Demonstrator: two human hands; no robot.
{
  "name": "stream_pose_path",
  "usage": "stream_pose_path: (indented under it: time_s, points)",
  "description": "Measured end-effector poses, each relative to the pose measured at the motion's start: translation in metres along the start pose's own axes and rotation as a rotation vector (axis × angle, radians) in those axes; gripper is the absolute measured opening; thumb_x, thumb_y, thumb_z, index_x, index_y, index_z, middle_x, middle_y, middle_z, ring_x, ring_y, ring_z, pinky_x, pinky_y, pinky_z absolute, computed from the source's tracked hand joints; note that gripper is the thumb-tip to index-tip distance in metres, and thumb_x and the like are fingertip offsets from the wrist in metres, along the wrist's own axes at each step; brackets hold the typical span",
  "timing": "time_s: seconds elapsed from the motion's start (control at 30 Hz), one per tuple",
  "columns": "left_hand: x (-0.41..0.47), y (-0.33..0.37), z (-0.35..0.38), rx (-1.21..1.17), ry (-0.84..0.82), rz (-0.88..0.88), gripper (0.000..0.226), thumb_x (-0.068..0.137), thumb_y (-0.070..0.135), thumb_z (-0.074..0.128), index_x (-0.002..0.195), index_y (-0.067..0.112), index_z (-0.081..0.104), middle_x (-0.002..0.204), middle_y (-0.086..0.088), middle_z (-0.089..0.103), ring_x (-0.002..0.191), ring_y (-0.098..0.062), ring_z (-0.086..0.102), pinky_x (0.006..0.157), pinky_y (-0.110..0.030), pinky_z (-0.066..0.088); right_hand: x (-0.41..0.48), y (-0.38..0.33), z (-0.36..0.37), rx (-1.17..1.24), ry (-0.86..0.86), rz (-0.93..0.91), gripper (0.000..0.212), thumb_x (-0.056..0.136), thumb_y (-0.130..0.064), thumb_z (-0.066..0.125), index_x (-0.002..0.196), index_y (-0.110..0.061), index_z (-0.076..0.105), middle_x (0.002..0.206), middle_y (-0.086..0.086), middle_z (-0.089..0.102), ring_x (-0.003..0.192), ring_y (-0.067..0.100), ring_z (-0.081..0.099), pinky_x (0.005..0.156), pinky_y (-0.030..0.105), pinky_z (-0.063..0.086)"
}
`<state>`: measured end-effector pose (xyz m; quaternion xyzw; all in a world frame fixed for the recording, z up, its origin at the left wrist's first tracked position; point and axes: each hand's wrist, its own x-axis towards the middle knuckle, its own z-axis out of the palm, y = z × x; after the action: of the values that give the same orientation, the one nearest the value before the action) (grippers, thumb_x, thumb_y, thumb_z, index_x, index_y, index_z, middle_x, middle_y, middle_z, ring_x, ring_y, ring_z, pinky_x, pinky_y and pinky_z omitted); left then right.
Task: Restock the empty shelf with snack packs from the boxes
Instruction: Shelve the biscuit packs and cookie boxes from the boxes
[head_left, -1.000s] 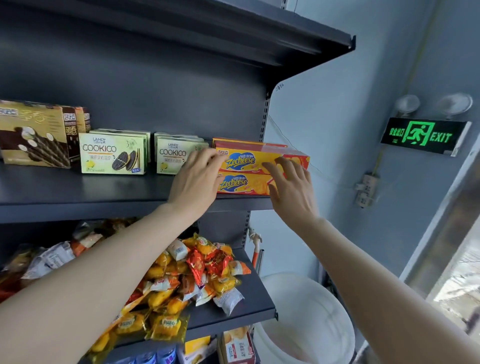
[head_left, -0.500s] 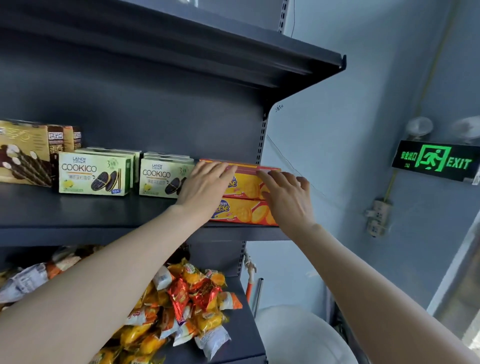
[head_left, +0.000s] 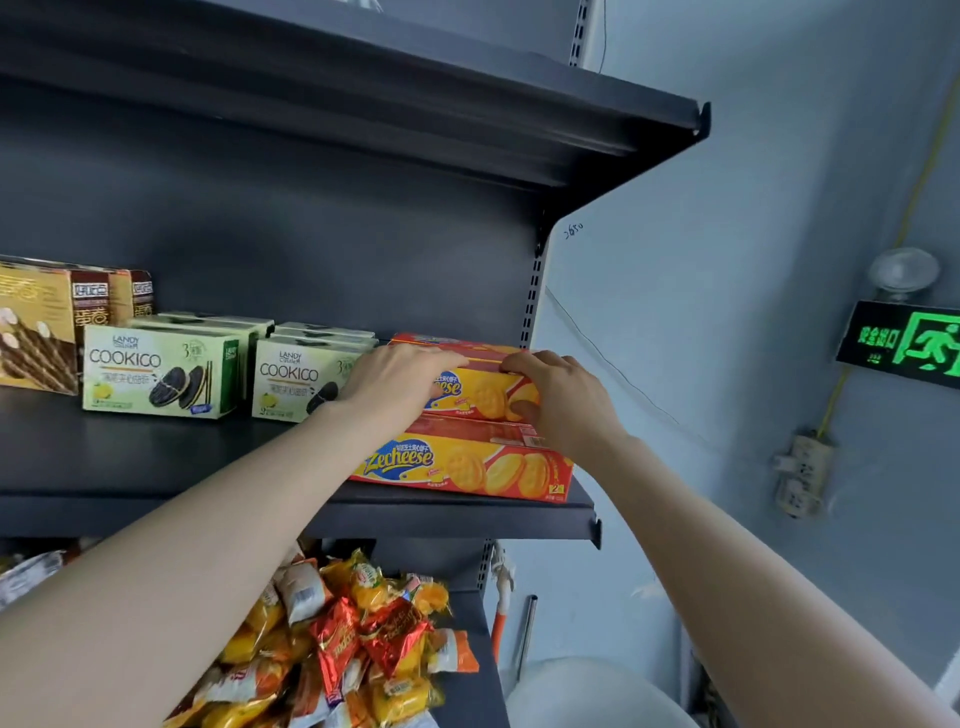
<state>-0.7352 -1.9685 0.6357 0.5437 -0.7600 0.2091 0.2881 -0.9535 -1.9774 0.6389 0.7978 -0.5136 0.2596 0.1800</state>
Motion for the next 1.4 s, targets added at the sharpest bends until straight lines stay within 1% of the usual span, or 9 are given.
stream_pose_path:
  time_s: [0.2, 0.4, 0.57, 0.8, 1.0, 1.07, 1.2, 1.33, 1.4]
  points:
    - [0.007, -0.002, 0.005, 0.072, -0.012, 0.001, 0.047, 0.099, 0.033, 0.057, 0.144, 0.04, 0.046, 0.138, 0.006, 0.06, 0.116, -0.026, 0.06, 0.083, -0.035, 0.048, 0.016, 0.007, 0.008, 0.072, -0.037, -0.002, 0.046, 0.09, -0.026, 0.071, 0.132, -0.033, 0.054, 0.134, -0.001, 0.057, 0.126, 0.029, 0.044, 0.097, 0.043, 0.044]
    - [0.017, -0.009, 0.012, 0.078, -0.055, 0.002, 0.049, 0.099, 0.031, 0.056, 0.146, 0.04, 0.043, 0.143, 0.007, 0.055, 0.12, -0.024, 0.059, 0.085, -0.035, 0.049, 0.03, 0.024, 0.021, 0.167, -0.127, 0.067, 0.052, 0.09, -0.041, 0.067, 0.139, -0.039, 0.049, 0.143, 0.004, 0.046, 0.13, 0.033, 0.043, 0.105, 0.044, 0.04]
    - [0.031, -0.012, 0.018, 0.136, -0.101, 0.023, 0.051, 0.101, 0.03, 0.054, 0.149, 0.039, 0.039, 0.148, 0.009, 0.05, 0.123, -0.023, 0.057, 0.083, -0.033, 0.048, 0.051, 0.034, 0.03, 0.2, -0.186, 0.043, 0.054, 0.091, -0.039, 0.068, 0.142, -0.036, 0.049, 0.144, 0.007, 0.047, 0.129, 0.035, 0.044, 0.105, 0.044, 0.04]
    - [0.049, -0.018, 0.022, 0.051, -0.199, 0.026, 0.052, 0.095, 0.03, 0.064, 0.142, 0.041, 0.046, 0.14, 0.009, 0.058, 0.12, -0.023, 0.059, 0.09, -0.039, 0.051, 0.067, 0.049, 0.035, 0.26, -0.258, 0.021, 0.061, 0.087, -0.033, 0.073, 0.142, -0.034, 0.048, 0.142, 0.006, 0.043, 0.13, 0.033, 0.042, 0.107, 0.044, 0.041]
    - [0.057, -0.012, 0.031, 0.165, -0.245, 0.122, 0.059, 0.102, 0.029, 0.053, 0.152, 0.043, 0.026, 0.15, 0.0, 0.046, 0.13, -0.027, 0.05, 0.096, -0.041, 0.047, 0.074, 0.053, 0.042, 0.178, -0.189, 0.05, 0.057, 0.089, -0.036, 0.07, 0.142, -0.037, 0.048, 0.143, 0.003, 0.049, 0.128, 0.032, 0.044, 0.102, 0.044, 0.043]
    - [0.063, -0.01, 0.031, 0.212, -0.276, 0.114, 0.06, 0.101, 0.037, 0.052, 0.152, 0.046, 0.021, 0.156, -0.001, 0.038, 0.137, -0.029, 0.042, 0.102, -0.044, 0.041, 0.073, 0.055, 0.043, 0.167, -0.189, 0.052, 0.056, 0.09, -0.038, 0.07, 0.142, -0.038, 0.048, 0.143, 0.002, 0.048, 0.128, 0.032, 0.044, 0.101, 0.046, 0.044]
    - [0.062, -0.02, 0.031, 0.114, -0.414, -0.095, 0.079, 0.087, 0.069, 0.053, 0.153, 0.048, 0.016, 0.163, -0.01, 0.018, 0.147, -0.039, 0.023, 0.116, -0.052, 0.029, 0.07, 0.058, 0.043, 0.144, -0.187, 0.042, 0.061, 0.085, -0.054, 0.069, 0.14, -0.04, 0.046, 0.143, -0.002, 0.046, 0.13, 0.03, 0.042, 0.102, 0.049, 0.041]
    - [0.066, -0.022, 0.027, 0.021, -0.393, -0.089, 0.081, 0.084, 0.062, 0.064, 0.153, 0.038, 0.029, 0.16, -0.009, 0.029, 0.143, -0.033, 0.033, 0.114, -0.046, 0.032, 0.071, 0.049, 0.041, 0.147, -0.208, 0.062, 0.077, 0.074, -0.084, 0.051, 0.139, -0.042, 0.046, 0.144, -0.003, 0.045, 0.132, 0.027, 0.042, 0.108, 0.051, 0.035]
    - [0.069, -0.023, 0.024, -0.015, -0.401, -0.077, 0.084, 0.082, 0.062, 0.067, 0.153, 0.036, 0.029, 0.16, -0.005, 0.03, 0.145, -0.029, 0.03, 0.115, -0.044, 0.03, 0.079, 0.045, 0.04, 0.208, -0.165, 0.122, 0.069, 0.081, -0.084, 0.037, 0.135, -0.043, 0.05, 0.142, -0.003, 0.049, 0.132, 0.026, 0.044, 0.107, 0.05, 0.036]
